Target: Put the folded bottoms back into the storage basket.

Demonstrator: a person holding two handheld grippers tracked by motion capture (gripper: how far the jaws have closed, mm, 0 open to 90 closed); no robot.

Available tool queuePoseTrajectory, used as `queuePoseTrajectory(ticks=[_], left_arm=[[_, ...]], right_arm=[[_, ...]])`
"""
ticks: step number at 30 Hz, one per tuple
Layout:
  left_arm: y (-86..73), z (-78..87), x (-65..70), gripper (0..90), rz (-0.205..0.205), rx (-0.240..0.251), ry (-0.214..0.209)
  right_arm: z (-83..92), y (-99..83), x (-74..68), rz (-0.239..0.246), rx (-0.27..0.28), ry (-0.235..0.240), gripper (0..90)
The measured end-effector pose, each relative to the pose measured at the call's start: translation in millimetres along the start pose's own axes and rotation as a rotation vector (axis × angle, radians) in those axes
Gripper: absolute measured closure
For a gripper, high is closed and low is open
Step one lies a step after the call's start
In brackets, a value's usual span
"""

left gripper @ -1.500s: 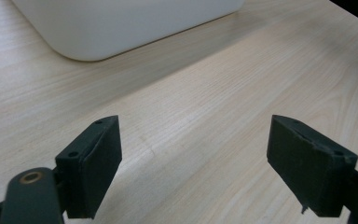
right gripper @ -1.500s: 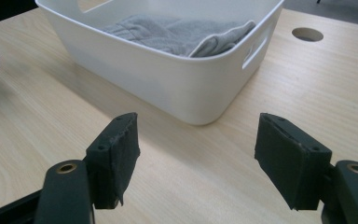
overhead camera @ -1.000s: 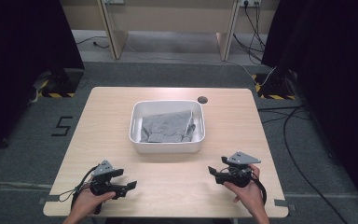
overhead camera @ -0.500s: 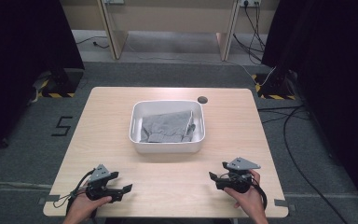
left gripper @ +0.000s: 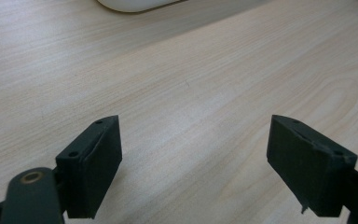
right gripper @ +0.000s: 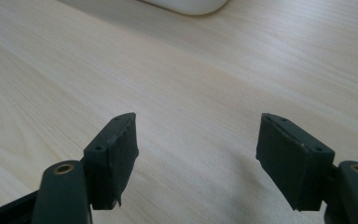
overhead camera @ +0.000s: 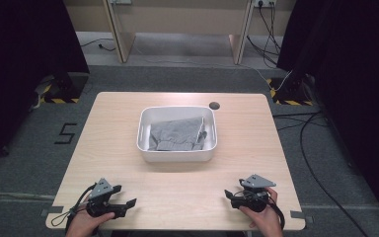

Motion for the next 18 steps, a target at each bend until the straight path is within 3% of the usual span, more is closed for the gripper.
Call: queuePoseTrajectory(ticks=[12, 18], left_arm=[[-7.1, 6.6, 4.5, 17.6, -0.030, 0.003, 0.024], [-13.5, 7.6, 5.4, 17.3, -0.028, -0.018, 0.023]], right_arm=[[6.1, -24.5, -2.0, -0.006, -0.037, -0.051, 21.8], [9.7, -31.8, -4.9, -0.002, -0.011, -0.058, 18.6]])
Point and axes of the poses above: each handheld gripper's, and its own axes: z roughly backward along the jaws, y roughly out of its top, x roughly to its right, the point moved 8 cm from there along -z, roughly forward along the jaws
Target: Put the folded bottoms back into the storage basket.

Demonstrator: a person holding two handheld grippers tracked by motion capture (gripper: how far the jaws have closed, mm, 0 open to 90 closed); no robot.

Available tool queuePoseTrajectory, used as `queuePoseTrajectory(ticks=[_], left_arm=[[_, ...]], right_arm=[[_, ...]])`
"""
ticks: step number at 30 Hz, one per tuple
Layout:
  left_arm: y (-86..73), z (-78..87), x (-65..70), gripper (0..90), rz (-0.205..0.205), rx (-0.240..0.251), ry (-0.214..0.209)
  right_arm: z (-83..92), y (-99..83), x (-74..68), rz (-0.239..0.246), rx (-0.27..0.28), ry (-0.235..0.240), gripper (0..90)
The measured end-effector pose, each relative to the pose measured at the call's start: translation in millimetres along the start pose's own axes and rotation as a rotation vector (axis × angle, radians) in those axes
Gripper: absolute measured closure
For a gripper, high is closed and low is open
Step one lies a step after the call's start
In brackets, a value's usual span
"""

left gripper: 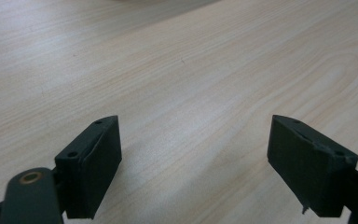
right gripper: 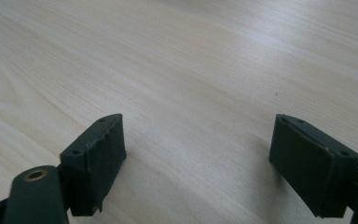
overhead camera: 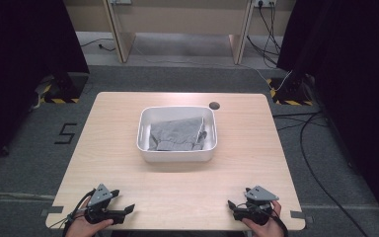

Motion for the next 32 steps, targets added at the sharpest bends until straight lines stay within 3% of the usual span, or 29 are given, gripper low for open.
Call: queuePoseTrajectory(ticks=[10, 18, 32], left_arm=[[-10.0, 2.6, 2.6, 17.0, -0.001, -0.019, 0.005], [-13.2, -0.1, 4.7, 16.0, -0.086, -0.022, 0.055], [-13.0, -0.8, 4.5, 15.0, -0.085, -0.017, 0.054]], right_arm=[[6.2, -8.4, -3.2, 0.001, 0.049, -0.003, 17.1], [6.5, -9.4, -3.4, -0.002, 0.060, -0.003, 16.9], [5.7, -9.4, -3.7, -0.003, 0.065, -0.001, 16.0]])
Point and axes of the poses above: each handheld gripper's, and its own axes: z roughly backward along the jaws, y roughly out of its top, x roughly to its right, the point moved 8 cm from there along -z, roughly forward along the jaws
